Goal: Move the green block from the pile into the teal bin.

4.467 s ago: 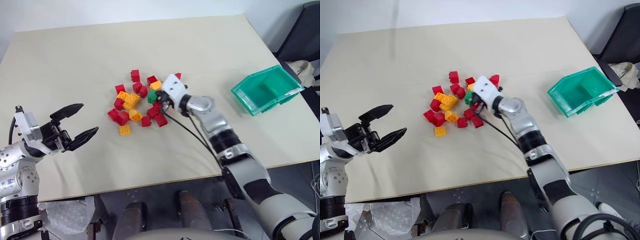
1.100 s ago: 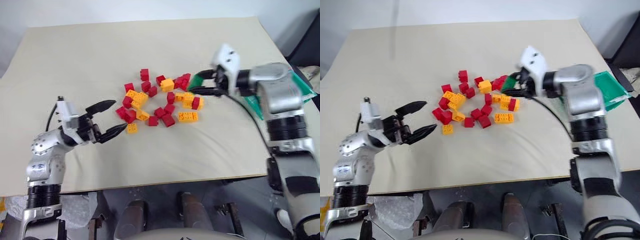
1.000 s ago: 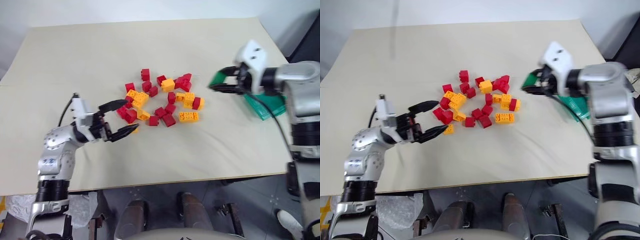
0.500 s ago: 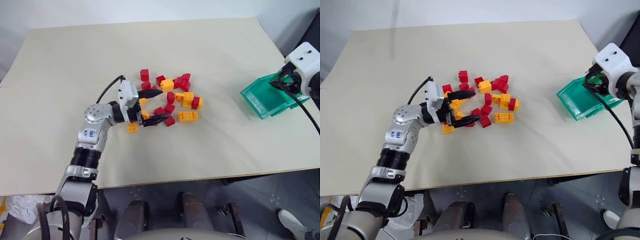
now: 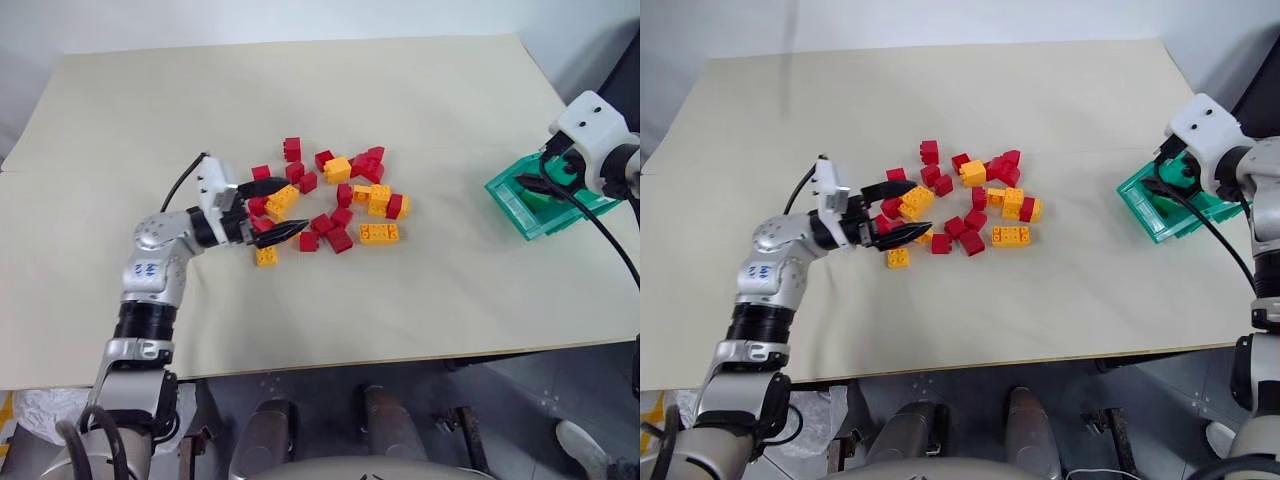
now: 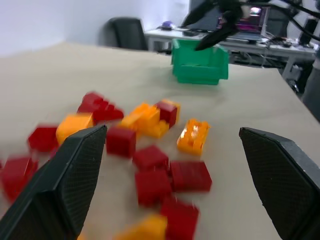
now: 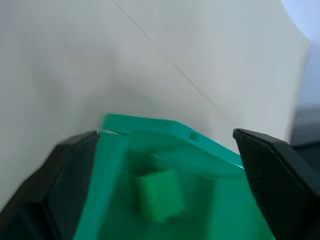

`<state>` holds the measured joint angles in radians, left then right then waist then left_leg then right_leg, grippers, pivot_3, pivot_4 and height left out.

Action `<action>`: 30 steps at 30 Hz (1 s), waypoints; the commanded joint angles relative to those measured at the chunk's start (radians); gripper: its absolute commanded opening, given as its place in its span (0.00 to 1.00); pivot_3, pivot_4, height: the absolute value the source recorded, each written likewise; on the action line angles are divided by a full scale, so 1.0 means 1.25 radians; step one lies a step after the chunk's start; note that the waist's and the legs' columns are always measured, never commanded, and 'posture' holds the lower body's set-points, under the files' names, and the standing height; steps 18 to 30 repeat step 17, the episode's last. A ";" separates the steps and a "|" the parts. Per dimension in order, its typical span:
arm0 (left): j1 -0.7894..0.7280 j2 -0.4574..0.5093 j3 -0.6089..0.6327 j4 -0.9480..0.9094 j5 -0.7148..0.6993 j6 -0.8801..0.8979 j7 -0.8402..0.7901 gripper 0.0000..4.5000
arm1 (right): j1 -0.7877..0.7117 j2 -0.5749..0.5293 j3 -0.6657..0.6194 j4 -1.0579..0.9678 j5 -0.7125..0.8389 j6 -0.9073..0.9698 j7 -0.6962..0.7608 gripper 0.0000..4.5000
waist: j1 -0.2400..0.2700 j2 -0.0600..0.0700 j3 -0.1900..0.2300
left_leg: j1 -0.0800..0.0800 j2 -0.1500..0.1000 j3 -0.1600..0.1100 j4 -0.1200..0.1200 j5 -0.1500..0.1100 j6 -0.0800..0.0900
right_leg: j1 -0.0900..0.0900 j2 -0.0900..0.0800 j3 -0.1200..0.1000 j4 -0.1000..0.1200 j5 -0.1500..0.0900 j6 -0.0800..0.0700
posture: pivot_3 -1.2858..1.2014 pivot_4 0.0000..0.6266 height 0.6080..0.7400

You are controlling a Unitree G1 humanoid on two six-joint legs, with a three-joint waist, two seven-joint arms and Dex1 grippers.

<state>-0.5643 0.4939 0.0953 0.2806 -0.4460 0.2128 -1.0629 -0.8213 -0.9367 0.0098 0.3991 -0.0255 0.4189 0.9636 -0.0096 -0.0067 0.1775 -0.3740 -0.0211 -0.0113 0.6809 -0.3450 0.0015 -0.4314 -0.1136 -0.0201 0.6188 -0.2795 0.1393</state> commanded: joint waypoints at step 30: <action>0.279 0.175 0.234 -0.077 -0.076 -0.009 -0.052 1.00 | 0.270 0.079 -0.134 -0.077 0.309 -0.237 0.286 1.00 | 0.005 0.001 0.001 | 0.002 0.000 -0.002 0.001 -0.002 0.002 | 0.005 -0.002 -0.001 -0.005 0.001 0.001 | 0.52 0.24 1.00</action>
